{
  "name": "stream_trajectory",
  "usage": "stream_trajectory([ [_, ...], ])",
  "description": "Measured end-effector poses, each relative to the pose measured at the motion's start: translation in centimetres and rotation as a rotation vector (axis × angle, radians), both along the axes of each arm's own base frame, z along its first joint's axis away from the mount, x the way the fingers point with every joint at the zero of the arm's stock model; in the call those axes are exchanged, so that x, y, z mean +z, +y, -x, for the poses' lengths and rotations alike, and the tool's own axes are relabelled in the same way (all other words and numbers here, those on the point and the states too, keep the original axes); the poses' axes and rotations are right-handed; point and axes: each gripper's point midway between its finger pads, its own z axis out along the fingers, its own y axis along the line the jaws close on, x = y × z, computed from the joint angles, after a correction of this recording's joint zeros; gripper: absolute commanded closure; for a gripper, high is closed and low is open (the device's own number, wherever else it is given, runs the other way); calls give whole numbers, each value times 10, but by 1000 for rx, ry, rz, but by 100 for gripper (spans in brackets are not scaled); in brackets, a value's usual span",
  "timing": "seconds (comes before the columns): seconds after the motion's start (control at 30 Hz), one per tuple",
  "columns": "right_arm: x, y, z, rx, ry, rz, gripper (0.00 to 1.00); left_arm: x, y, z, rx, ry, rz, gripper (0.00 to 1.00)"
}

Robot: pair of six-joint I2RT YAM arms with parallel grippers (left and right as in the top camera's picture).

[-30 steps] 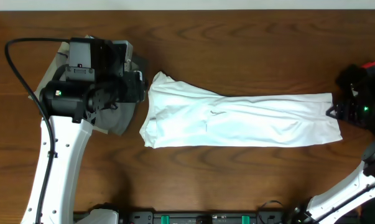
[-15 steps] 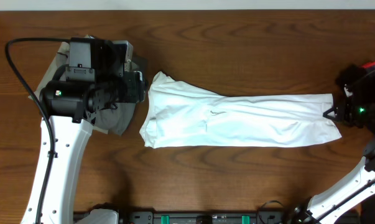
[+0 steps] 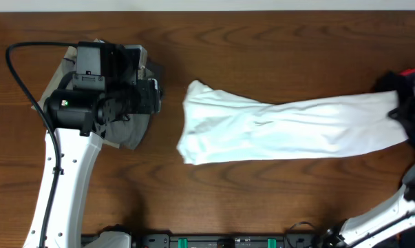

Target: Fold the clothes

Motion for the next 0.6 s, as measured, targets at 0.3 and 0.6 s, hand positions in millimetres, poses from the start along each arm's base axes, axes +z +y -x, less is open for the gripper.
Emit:
stream_trajectory([
  [0.3, 42, 56, -7, 65, 24, -4, 98, 0, 0, 0, 0, 1, 0, 40],
  [0.6, 34, 183, -20, 345, 133, -29, 98, -1, 0, 2, 0, 9, -1, 40],
])
